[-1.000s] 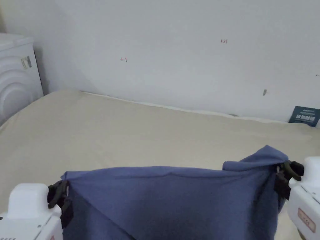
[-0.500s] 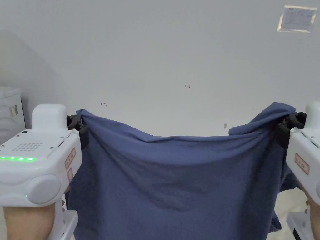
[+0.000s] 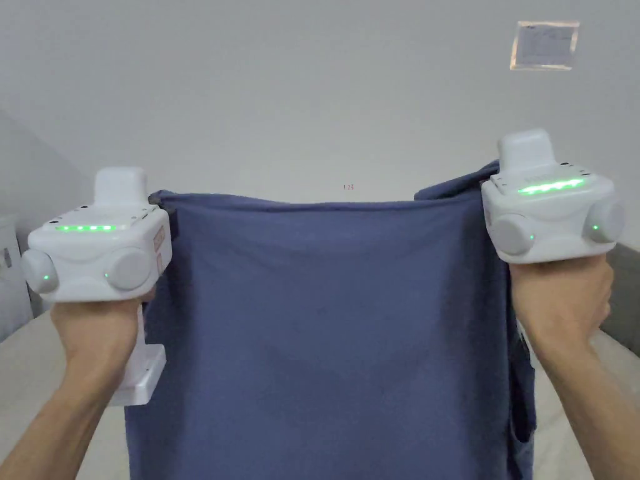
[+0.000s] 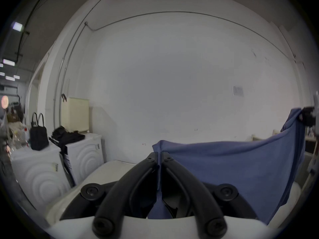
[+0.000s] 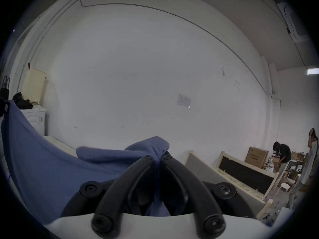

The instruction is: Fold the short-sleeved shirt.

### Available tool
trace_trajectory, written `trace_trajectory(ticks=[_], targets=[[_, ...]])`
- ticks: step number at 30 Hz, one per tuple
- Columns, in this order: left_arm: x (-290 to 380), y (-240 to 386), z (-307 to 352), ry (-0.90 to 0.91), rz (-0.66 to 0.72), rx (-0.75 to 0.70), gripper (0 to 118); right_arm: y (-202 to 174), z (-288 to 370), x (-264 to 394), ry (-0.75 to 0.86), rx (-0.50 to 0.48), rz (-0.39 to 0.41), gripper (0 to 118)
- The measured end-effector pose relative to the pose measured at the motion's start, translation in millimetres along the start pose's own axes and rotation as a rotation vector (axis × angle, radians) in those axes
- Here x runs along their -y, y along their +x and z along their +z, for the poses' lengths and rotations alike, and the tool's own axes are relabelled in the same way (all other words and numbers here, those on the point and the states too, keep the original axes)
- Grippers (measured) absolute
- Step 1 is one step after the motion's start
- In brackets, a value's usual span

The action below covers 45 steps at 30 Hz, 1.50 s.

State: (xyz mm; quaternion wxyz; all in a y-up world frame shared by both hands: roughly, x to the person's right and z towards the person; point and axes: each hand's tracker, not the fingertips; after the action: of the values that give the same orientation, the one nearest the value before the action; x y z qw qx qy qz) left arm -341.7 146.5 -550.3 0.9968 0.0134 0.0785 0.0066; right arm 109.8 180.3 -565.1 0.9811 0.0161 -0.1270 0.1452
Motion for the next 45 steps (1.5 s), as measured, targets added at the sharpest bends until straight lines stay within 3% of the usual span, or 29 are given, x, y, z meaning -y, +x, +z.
trace_trajectory(ticks=[2,4,7,11,14,16,23,33,40,45], targets=[[-10,-4,-17,0.026,0.087,0.029,1,-1,-25,-10,-0.001,0.017,-0.003,6],[-23,2,-35,0.008,0.063,0.013,1,2,-39,-22,0.015,-0.020,-0.047,6],[-39,11,-57,0.021,-0.035,-0.026,1,-3,-56,-40,0.013,-0.004,-0.037,6],[-47,8,-80,0.018,0.025,-0.035,1,-3,-71,-51,0.054,-0.044,-0.106,6],[-54,7,-100,0.020,0.024,-0.049,1,-13,-89,-59,0.045,-0.026,-0.061,6],[-58,9,-116,0.018,-0.056,-0.072,1,-21,-98,-64,0.071,0.006,-0.017,6],[-38,7,-167,0.006,-0.063,-0.035,1,-41,-145,-53,0.019,-0.023,-0.024,6],[78,-5,-166,-0.023,-0.088,-0.008,1,-77,-141,80,-0.032,-0.133,-0.057,6],[186,-22,-86,-0.085,-0.050,0.027,1,-88,-56,194,-0.055,-0.184,-0.120,6],[267,-36,-19,-0.182,-0.011,0.024,1,-83,20,279,-0.176,-0.211,-0.095,6]])
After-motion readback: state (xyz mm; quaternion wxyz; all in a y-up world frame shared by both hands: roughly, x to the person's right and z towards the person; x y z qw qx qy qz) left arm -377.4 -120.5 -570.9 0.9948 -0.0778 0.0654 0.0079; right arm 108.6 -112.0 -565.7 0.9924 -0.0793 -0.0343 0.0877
